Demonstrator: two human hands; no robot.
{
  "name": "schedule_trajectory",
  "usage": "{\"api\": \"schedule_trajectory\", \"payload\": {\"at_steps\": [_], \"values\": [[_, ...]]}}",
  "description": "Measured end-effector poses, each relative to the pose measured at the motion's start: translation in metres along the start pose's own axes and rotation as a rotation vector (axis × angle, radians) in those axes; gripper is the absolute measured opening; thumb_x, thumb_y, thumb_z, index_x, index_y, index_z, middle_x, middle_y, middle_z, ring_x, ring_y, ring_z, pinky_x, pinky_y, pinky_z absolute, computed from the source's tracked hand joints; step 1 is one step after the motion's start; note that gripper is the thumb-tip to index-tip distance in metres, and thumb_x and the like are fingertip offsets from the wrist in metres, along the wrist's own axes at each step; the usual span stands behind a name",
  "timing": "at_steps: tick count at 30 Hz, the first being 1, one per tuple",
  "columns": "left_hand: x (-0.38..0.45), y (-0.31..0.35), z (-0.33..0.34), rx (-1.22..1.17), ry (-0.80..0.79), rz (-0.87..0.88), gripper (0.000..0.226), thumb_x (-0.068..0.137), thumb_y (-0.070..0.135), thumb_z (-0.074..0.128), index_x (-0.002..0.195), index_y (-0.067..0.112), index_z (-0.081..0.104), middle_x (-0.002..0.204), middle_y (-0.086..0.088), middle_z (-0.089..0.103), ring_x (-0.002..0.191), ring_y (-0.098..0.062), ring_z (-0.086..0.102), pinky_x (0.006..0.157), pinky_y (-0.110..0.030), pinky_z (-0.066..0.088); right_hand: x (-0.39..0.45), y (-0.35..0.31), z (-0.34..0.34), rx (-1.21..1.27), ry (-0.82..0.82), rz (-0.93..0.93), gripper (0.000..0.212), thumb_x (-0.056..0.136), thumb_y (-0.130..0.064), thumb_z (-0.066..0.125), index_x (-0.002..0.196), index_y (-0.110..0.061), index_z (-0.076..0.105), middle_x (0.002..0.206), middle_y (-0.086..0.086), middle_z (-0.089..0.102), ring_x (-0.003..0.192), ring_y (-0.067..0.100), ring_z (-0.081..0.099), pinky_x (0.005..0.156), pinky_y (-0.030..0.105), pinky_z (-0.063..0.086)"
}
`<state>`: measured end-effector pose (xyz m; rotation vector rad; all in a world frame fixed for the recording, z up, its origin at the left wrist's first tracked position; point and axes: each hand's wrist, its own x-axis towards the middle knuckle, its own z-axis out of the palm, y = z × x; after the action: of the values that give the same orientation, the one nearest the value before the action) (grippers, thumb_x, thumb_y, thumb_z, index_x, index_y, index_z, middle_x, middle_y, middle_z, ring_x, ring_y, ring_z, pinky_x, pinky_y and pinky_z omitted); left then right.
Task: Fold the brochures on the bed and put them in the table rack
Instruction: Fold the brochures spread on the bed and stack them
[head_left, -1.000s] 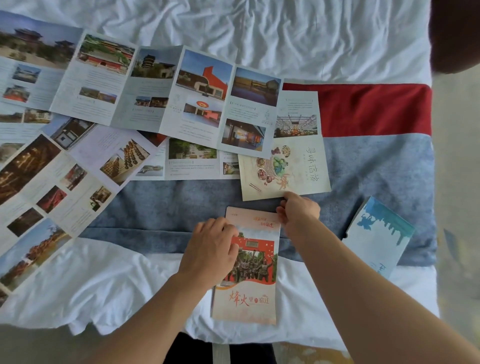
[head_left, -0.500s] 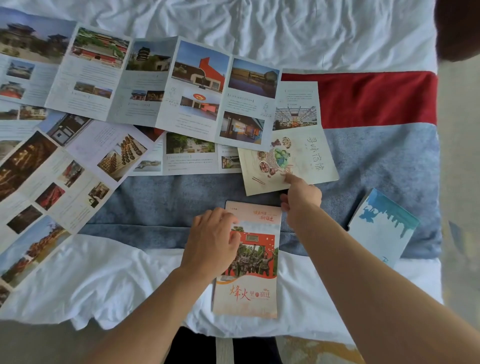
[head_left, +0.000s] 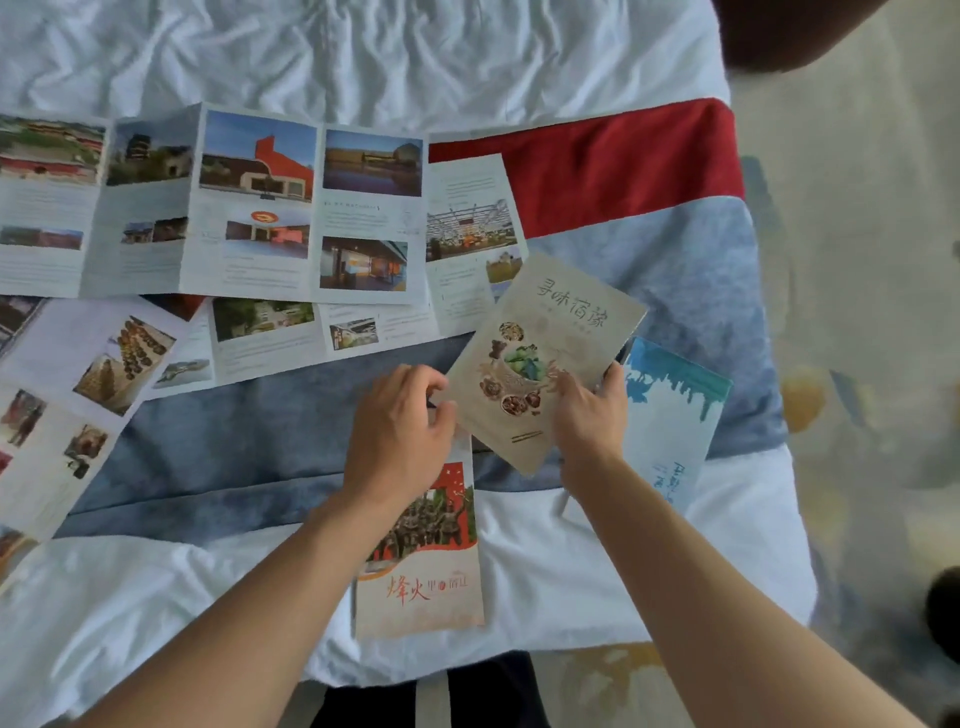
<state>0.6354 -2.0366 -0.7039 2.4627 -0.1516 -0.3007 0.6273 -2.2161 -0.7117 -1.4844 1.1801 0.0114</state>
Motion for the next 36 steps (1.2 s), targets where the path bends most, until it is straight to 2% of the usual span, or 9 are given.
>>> {"api": "schedule_trajectory", "payload": {"at_steps": [6, 11, 16, 21, 24, 26, 28, 32, 36], "values": [[0.007, 0.048, 0.047, -0.081, -0.226, -0.104, 0.001, 0.092, 0.025, 0.061, 0.091, 0.025, 0.060, 0.090, 0.013, 0.058, 0.088, -0.015, 0.059, 0.069, -0.031, 0.045, 0.021, 0.006, -0.053, 0.090, 0.066, 0.066, 0.024, 0.096, -0.011, 0.046, 0.101, -0.034, 0.051, 0.104, -0.007, 0.068, 0.090, 0.019, 0.068, 0.068, 0.039, 0.059], [0.000, 0.077, 0.084, 0.006, -0.420, -0.224, 0.019, 0.084, 0.045, 0.067, 0.088, 0.027, 0.062, 0.089, 0.011, 0.067, 0.086, -0.017, 0.065, 0.070, -0.033, 0.053, 0.037, 0.016, -0.095, 0.065, 0.085, 0.043, 0.028, 0.090, -0.011, 0.047, 0.101, -0.036, 0.053, 0.096, -0.011, 0.070, 0.087, 0.018, 0.070, 0.069, 0.042, 0.062], [-0.013, 0.098, 0.109, 0.190, -0.393, -0.229, 0.048, 0.072, 0.064, 0.069, 0.094, 0.025, 0.053, 0.090, 0.005, 0.067, 0.086, -0.024, 0.064, 0.062, -0.033, 0.045, 0.048, 0.023, -0.124, -0.006, 0.129, 0.028, 0.028, 0.089, -0.014, 0.048, 0.110, -0.032, 0.052, 0.098, -0.011, 0.066, 0.091, 0.018, 0.065, 0.082, 0.052, 0.057], [-0.026, 0.109, 0.128, -0.217, -0.282, -0.366, 0.039, 0.082, 0.028, 0.076, 0.107, 0.023, 0.047, 0.080, 0.013, 0.066, 0.090, -0.019, 0.065, 0.066, -0.033, 0.048, 0.058, 0.021, -0.145, -0.148, 0.182, -0.086, 0.021, 0.086, -0.014, 0.051, 0.105, -0.021, 0.054, 0.114, -0.001, 0.057, 0.093, 0.009, 0.059, 0.087, 0.046, 0.054], [-0.025, 0.112, 0.128, -0.262, -0.244, -0.401, 0.038, 0.082, 0.032, 0.075, 0.102, 0.024, 0.045, 0.076, 0.013, 0.067, 0.082, -0.011, 0.063, 0.058, -0.028, 0.039, 0.063, 0.020, -0.153, -0.283, 0.195, -0.171, 0.017, 0.087, -0.015, 0.051, 0.104, -0.018, 0.053, 0.122, -0.001, 0.047, 0.094, -0.004, 0.051, 0.085, 0.040, 0.049], [-0.027, 0.115, 0.129, -0.245, -0.277, -0.373, 0.039, 0.079, 0.040, 0.075, 0.095, 0.025, 0.043, 0.074, 0.012, 0.067, 0.077, -0.006, 0.061, 0.055, -0.028, 0.037, 0.064, 0.019, -0.156, -0.342, 0.194, -0.169, 0.024, 0.085, -0.015, 0.050, 0.107, -0.016, 0.056, 0.124, -0.002, 0.050, 0.104, 0.013, 0.053, 0.089, 0.045, 0.050], [-0.031, 0.116, 0.131, -0.207, -0.306, -0.342, 0.037, 0.079, 0.042, 0.072, 0.090, 0.026, 0.041, 0.075, 0.011, 0.064, 0.076, -0.008, 0.059, 0.054, -0.029, 0.036, 0.064, 0.018, -0.158, -0.277, 0.168, -0.071, 0.028, 0.079, -0.013, 0.048, 0.105, -0.018, 0.056, 0.112, 0.000, 0.059, 0.100, 0.024, 0.058, 0.084, 0.046, 0.054], [-0.037, 0.109, 0.131, -0.235, -0.276, -0.439, 0.033, 0.079, 0.028, 0.070, 0.093, 0.021, 0.041, 0.077, 0.009, 0.063, 0.081, -0.019, 0.060, 0.058, -0.031, 0.037, 0.063, 0.015, -0.155, -0.003, 0.208, 0.157, 0.025, 0.081, -0.007, 0.046, 0.099, -0.022, 0.055, 0.102, 0.003, 0.066, 0.092, 0.025, 0.064, 0.074, 0.043, 0.059], [-0.043, 0.104, 0.122, -0.261, -0.053, -0.439, 0.025, 0.083, 0.023, 0.068, 0.091, 0.015, 0.046, 0.079, 0.000, 0.057, 0.076, -0.024, 0.055, 0.061, -0.037, 0.042, 0.060, 0.012, -0.148, 0.247, 0.281, 0.241, 0.025, 0.086, -0.004, 0.049, 0.109, -0.014, 0.056, 0.106, 0.007, 0.066, 0.094, 0.027, 0.065, 0.070, 0.038, 0.057]]}}
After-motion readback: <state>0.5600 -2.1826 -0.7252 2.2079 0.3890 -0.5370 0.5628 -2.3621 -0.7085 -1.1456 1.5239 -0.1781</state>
